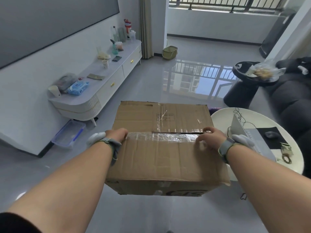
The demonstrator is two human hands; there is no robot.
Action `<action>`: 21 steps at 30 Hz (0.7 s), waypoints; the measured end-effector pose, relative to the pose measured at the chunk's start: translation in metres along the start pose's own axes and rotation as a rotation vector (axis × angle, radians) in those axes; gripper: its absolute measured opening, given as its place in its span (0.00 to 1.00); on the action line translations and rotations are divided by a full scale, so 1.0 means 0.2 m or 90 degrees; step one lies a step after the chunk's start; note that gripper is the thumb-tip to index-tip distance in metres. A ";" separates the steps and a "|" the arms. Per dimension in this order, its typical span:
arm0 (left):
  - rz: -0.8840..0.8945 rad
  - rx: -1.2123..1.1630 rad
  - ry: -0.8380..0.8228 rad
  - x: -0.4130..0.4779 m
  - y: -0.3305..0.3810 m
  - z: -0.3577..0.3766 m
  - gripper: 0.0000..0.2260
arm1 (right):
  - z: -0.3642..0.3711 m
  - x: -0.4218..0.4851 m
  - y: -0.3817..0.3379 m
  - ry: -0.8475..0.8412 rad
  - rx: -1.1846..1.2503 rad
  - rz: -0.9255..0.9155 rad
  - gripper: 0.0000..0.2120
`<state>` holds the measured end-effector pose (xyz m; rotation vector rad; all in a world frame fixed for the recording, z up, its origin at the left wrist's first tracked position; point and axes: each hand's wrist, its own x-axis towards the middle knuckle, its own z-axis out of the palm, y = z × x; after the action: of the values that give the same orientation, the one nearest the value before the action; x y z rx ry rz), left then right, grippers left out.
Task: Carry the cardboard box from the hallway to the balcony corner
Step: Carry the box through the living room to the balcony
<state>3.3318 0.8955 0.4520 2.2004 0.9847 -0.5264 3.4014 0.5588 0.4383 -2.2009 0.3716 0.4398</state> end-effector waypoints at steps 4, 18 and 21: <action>0.009 0.046 0.025 0.14 0.12 -0.05 0.09 | 0.03 0.17 -0.07 -0.006 0.005 0.003 0.29; 0.082 -0.010 -0.021 0.92 0.63 -0.34 0.08 | 0.08 0.85 -0.62 0.053 -0.069 0.055 0.32; 0.107 -0.001 -0.028 1.08 0.76 -0.41 0.07 | 0.11 0.99 -0.70 0.098 -0.056 0.062 0.35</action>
<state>3.5919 0.9856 0.4441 2.2348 0.7690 -0.4942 3.6310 0.6394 0.4364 -2.3170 0.5538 0.3466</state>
